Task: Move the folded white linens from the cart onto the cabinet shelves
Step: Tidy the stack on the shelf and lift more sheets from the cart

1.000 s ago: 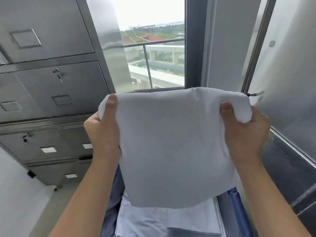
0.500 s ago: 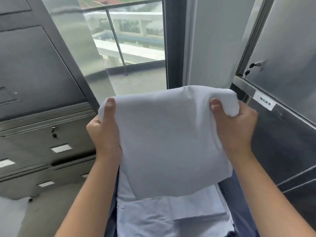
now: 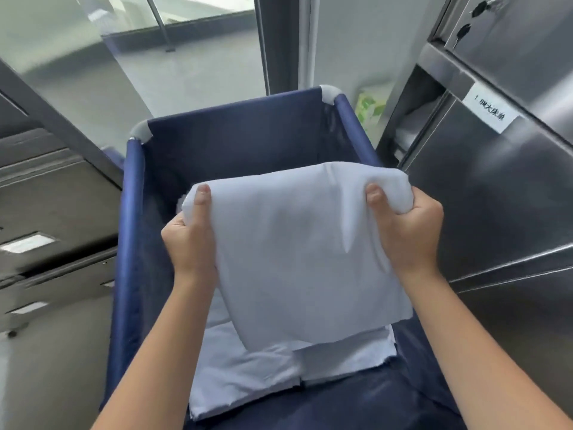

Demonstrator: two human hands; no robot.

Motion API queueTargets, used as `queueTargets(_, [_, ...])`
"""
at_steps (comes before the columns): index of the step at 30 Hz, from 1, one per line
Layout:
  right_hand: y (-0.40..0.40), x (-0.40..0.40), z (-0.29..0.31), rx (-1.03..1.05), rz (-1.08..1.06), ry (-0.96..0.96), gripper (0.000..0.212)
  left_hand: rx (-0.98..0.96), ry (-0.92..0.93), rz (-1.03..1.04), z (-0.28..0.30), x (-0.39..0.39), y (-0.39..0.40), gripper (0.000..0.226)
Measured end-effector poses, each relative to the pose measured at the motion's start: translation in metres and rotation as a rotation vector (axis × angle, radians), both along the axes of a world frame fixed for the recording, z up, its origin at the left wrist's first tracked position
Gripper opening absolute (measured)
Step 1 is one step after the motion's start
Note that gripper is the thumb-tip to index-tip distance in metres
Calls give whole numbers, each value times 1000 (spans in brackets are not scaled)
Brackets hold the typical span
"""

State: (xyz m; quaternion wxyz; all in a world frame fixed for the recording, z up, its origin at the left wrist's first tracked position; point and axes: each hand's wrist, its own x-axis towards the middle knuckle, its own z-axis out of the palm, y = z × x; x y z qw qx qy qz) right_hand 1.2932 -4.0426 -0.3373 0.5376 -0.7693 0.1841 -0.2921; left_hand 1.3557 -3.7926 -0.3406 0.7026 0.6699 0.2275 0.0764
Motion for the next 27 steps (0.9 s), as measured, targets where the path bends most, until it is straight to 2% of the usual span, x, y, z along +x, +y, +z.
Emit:
queueTargets(3, [-18,4,-42,-23,0,103,35,26,107,-30,-48,3,-11,55])
queueTargets(7, [-33,7,-104,-102,14,224,34,72,238,-41,-115,1,-17,52])
queueTargets(10, [-40,1,-146,-159,32,316,41,98,321,-35,-153,-9,-23,49])
queueTargets(18, [-51,-28,-213,-118,34,524,39,126,402,-54,-220,-34,-37,47])
queueTargets(24, [-48,-69,-261,-48,28,731,55,188,526,-144,-261,-64,-29,50])
queueTargets(27, [-41,-82,-281,-7,14,829,55,213,613,-192,-277,-79,-24,54])
